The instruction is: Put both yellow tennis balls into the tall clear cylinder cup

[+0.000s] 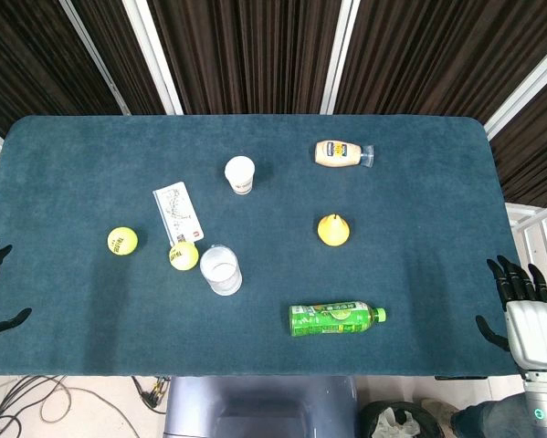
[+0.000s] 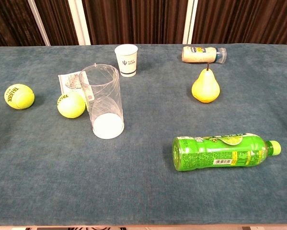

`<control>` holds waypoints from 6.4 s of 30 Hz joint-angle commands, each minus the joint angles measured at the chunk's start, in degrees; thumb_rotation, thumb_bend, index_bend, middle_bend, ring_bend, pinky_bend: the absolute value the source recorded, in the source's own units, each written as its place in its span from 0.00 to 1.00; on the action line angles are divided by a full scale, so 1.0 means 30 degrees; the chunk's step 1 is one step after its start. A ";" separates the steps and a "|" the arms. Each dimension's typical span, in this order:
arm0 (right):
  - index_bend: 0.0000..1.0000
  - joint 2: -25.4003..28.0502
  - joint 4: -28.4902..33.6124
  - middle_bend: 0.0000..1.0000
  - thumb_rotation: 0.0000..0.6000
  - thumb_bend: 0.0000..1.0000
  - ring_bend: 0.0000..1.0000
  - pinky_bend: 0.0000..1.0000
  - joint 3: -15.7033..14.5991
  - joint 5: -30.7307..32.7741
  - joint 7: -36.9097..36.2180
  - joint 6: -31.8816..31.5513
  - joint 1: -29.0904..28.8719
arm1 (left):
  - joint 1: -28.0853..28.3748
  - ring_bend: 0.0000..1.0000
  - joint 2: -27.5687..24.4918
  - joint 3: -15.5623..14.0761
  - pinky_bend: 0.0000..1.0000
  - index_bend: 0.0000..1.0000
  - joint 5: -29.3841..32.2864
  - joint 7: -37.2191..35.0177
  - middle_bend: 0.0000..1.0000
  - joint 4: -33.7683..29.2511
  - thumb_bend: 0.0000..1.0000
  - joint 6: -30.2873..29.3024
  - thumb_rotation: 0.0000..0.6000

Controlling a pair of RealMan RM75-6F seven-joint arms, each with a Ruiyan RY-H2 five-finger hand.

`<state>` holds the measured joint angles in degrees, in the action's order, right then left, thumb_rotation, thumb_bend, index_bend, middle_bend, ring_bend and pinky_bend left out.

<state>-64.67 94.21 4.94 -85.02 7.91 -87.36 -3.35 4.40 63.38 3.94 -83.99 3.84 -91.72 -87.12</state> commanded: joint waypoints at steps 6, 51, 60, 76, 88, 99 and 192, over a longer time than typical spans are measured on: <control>0.08 0.0008 -0.0049 0.08 1.00 0.34 0.11 0.04 -0.0011 0.0040 -0.0055 0.0104 -0.0025 | 0.0032 0.00 0.0076 0.0003 0.09 0.11 -0.0026 -0.0113 0.00 0.0122 0.05 0.0051 1.00; 0.08 -0.0262 -0.0113 0.08 1.00 0.34 0.11 0.04 0.0216 0.0676 0.0668 0.0226 -0.0031 | 0.8909 0.00 0.1221 0.2566 0.11 0.11 0.5723 0.3185 0.00 0.2078 0.04 1.2377 1.00; 0.08 -0.0371 -0.0243 0.08 1.00 0.34 0.11 0.04 0.0294 0.0907 0.0827 0.0306 -0.0065 | 1.0667 0.02 0.2887 0.2397 0.16 0.12 0.8171 0.5143 0.04 0.3573 0.04 1.4153 1.00; 0.08 -0.0362 -0.0239 0.08 1.00 0.34 0.11 0.04 0.0433 0.1122 0.0857 0.0161 -0.0004 | 1.1765 0.19 0.5367 0.1485 0.33 0.19 0.8810 0.5866 0.21 0.6139 0.04 1.4745 1.00; 0.08 -0.0378 -0.0257 0.08 1.00 0.34 0.11 0.04 0.0476 0.1257 0.0898 0.0119 0.0040 | 1.2152 0.32 0.6459 0.0847 0.47 0.31 0.9591 0.6589 0.38 0.7725 0.16 1.5035 1.00; 0.08 -0.0289 -0.0214 0.08 1.00 0.34 0.11 0.04 0.0569 0.1347 0.0769 -0.0065 0.0136 | 1.1974 0.39 0.5838 0.1068 0.53 0.41 0.8535 0.6312 0.47 0.7028 0.34 1.3248 1.00; 0.08 -0.0357 0.0204 0.08 1.00 0.34 0.11 0.04 0.0644 0.1616 0.0842 -0.0025 0.0228 | 1.2045 0.09 0.1169 0.0156 0.28 0.27 0.6705 0.3455 0.17 -0.1651 0.00 1.0382 1.00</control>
<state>-65.73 94.82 6.86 -80.17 10.41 -87.41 -2.68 40.38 64.08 5.07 -62.58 16.94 -100.53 -58.62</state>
